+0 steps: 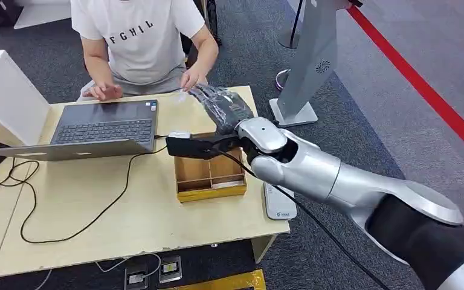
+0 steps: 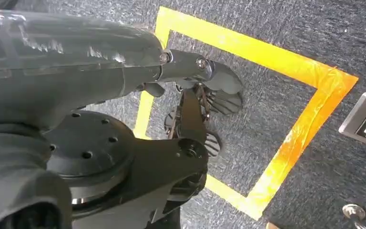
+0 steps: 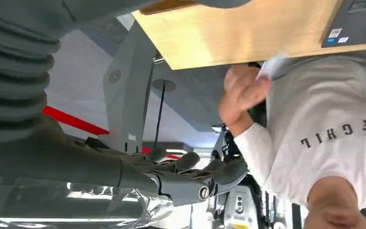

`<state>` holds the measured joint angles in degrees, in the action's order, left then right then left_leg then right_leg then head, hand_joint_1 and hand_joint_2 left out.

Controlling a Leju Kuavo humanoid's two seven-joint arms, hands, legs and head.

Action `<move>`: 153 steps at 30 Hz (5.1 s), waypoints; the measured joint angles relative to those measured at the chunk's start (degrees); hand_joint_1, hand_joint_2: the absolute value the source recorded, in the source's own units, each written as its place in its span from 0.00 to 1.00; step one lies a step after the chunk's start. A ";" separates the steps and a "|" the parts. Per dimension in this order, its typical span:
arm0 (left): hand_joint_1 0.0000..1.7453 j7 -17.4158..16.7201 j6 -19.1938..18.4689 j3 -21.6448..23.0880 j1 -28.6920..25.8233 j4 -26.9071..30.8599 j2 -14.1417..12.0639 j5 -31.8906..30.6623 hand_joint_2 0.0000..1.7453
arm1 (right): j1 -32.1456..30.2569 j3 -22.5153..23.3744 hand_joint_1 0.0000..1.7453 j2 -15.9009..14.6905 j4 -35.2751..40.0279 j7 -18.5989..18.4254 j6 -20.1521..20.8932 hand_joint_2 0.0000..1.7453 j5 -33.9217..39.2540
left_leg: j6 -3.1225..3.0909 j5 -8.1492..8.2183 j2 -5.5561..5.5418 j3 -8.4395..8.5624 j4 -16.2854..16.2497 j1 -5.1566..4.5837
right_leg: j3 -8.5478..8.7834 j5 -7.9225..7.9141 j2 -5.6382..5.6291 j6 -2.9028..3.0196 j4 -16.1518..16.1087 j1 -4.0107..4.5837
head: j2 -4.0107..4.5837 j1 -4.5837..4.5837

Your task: Pass the card to the sensor for recognition and then transmit it.

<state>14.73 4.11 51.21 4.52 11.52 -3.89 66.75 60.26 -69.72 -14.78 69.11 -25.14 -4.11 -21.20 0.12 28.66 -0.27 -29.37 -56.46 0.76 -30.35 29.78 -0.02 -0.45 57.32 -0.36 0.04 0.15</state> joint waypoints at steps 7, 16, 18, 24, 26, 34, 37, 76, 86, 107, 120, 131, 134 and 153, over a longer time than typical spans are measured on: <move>0.00 -1.16 0.07 -0.02 -0.13 -0.02 0.15 1.03 0.00 | -4.75 1.51 0.00 -3.87 6.45 -2.43 -2.38 0.00 -2.27 | 0.01 -0.01 0.06 0.01 -0.05 0.00 | 0.00 -0.07 -0.03 0.01 0.00 0.00 | 0.00 0.00; 0.00 -1.55 0.13 -0.02 -0.26 -0.04 0.33 1.11 0.00 | -10.92 4.44 0.00 -8.74 15.61 -5.31 -1.99 0.00 -5.92 | 0.01 0.00 0.10 0.00 -0.05 0.00 | -0.02 -0.07 -0.06 0.01 0.00 0.00 | -0.02 0.00; 0.00 -1.55 0.09 -0.02 -0.26 -0.04 0.33 1.11 0.00 | -11.64 5.03 0.00 -9.51 17.15 -5.40 -1.86 0.00 -6.16 | 0.01 0.00 0.09 0.00 -0.05 0.00 | -0.02 -0.07 -0.06 0.01 0.00 0.00 | -0.02 0.00; 0.00 -1.51 0.00 -0.02 -0.26 -0.04 0.33 1.25 0.00 | -12.82 6.16 0.00 -10.82 19.82 -5.40 -1.59 0.00 -6.21 | 0.01 0.00 0.10 0.01 -0.05 0.00 | -0.02 -0.08 -0.06 0.00 0.00 0.00 | 0.00 0.00; 0.00 -1.51 0.00 -0.02 -0.26 -0.04 0.33 1.29 0.00 | -13.20 6.40 0.00 -10.97 20.44 -5.40 -1.44 0.00 -6.21 | 0.01 -0.01 0.10 0.00 -0.05 0.00 | -0.02 -0.08 -0.06 0.00 0.01 0.00 | -0.02 0.00; 0.00 -1.60 0.11 -0.02 -0.25 -0.04 0.33 1.68 0.00 | -14.07 6.58 0.00 -11.76 21.63 -5.38 -1.00 0.00 -6.23 | 0.01 0.00 0.10 -0.01 -0.05 0.00 | -0.02 -0.08 -0.06 0.00 0.01 0.00 | 0.00 0.00; 0.00 -1.64 0.13 -0.02 -0.25 -0.07 0.33 1.70 0.00 | -14.35 6.67 0.00 -12.02 21.92 -5.38 -0.94 0.00 -6.23 | 0.01 0.00 0.10 -0.01 -0.05 0.00 | -0.02 -0.08 -0.06 0.00 0.01 0.00 | -0.02 0.00; 0.00 -1.51 0.17 -0.02 -0.17 -0.07 0.81 1.75 0.00 | -29.64 9.35 0.00 -10.66 26.44 -4.61 3.52 1.00 -20.33 | 0.01 0.00 0.09 -0.05 -0.05 0.00 | -0.02 -0.08 -0.05 0.00 0.01 0.00 | 0.00 0.00; 0.00 -1.49 0.20 0.00 -0.15 -0.07 0.81 1.03 0.00 | -30.88 10.71 0.00 -8.24 24.63 -3.96 4.92 1.00 -22.94 | 0.01 0.00 0.09 -0.06 -0.04 0.00 | -0.01 -0.08 -0.05 0.00 0.02 0.00 | 0.00 0.00; 0.00 -1.49 0.17 0.00 -0.11 -0.04 0.81 0.41 0.00 | -29.45 12.50 0.00 -3.10 13.37 -1.22 5.14 1.00 -23.30 | 0.01 -0.01 0.08 -0.08 -0.05 0.00 | -0.02 -0.08 -0.05 0.00 0.02 0.00 | -0.02 0.00; 0.00 -1.49 0.17 0.11 -0.11 -0.04 0.81 0.02 0.00 | -29.14 13.81 0.00 -1.77 7.61 -0.39 4.53 1.00 -22.47 | 0.01 -0.01 0.08 -0.07 -0.05 0.01 | -0.02 -0.08 -0.05 0.00 0.03 0.00 | -0.02 0.00; 0.00 -1.49 0.17 0.48 -0.11 -0.04 0.81 -0.13 0.00 | -29.17 14.77 0.00 -1.68 5.33 -0.15 4.35 1.00 -22.49 | 0.01 -0.01 0.08 -0.07 -0.05 0.01 | -0.03 -0.08 -0.05 0.00 0.03 0.00 | 0.00 0.00; 0.00 -1.49 0.20 0.72 -0.11 -0.04 0.81 -0.13 0.00 | -29.17 15.06 0.00 -1.68 4.89 -0.09 4.35 1.00 -22.47 | 0.01 -0.01 0.08 -0.07 -0.05 0.01 | -0.03 -0.08 -0.05 0.00 0.03 0.00 | -0.02 0.00; 0.00 -1.49 0.20 1.38 -0.09 -0.04 0.81 -0.13 0.00 | -29.36 16.13 0.00 -0.72 1.68 0.79 4.48 1.00 -21.29 | 0.01 -0.01 0.08 -0.08 -0.05 0.01 | -0.05 -0.08 -0.05 0.00 0.03 0.00 | -0.02 0.00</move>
<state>13.25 4.31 52.59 4.43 11.47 -3.08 66.62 30.91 -53.59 -15.50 70.79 -24.35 0.37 -42.49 0.13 28.66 -0.18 -29.45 -56.51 0.77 -30.40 29.70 -0.07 -0.45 57.35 -0.36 0.02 0.15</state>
